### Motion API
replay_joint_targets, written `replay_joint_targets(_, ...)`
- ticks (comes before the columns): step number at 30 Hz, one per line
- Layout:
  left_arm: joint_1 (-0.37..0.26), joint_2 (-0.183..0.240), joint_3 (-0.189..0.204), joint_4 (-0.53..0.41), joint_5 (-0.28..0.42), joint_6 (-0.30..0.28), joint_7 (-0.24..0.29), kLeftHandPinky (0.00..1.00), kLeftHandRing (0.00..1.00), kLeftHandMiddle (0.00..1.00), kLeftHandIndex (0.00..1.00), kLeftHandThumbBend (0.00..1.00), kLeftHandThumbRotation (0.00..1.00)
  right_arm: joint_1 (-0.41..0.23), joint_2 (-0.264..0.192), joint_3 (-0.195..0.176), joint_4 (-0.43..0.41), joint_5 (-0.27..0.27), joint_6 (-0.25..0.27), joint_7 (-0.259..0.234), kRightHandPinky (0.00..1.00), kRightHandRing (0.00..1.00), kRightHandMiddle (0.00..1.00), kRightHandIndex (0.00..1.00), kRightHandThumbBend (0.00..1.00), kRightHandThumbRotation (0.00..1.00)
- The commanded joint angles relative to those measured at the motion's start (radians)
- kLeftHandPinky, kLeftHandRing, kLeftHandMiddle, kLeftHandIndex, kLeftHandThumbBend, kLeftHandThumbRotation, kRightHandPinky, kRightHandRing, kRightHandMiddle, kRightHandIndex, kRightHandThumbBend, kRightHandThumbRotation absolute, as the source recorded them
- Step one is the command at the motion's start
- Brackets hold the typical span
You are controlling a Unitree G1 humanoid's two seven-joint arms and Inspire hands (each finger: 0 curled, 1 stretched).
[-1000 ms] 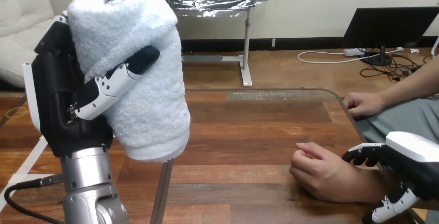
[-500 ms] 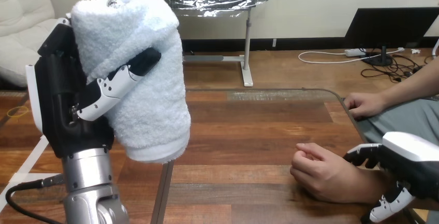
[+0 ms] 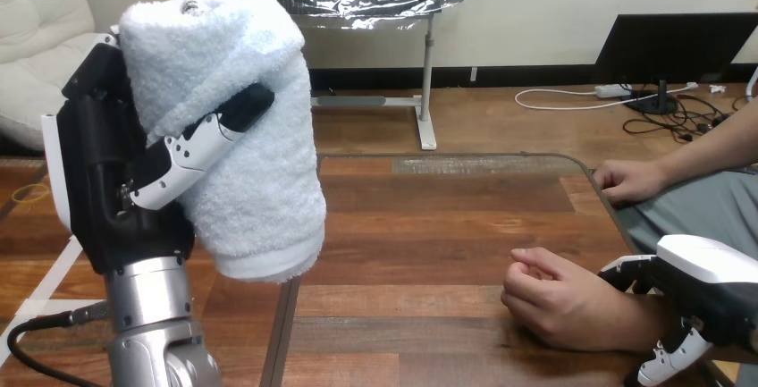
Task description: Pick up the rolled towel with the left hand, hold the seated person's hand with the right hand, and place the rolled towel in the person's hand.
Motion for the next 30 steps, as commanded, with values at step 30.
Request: replay_joint_targets(30, -0.052, -0.019, 0.015, -0.003, -0.008, -0.025, -0.022, 0.19, 0.26, 0.34, 0.39, 0.58, 0.00, -0.123, 0.012, 0.083, 0.156, -0.054, 0.057, -0.054, 0.56, 0.77, 0.80, 0.80, 0.96, 0.07)
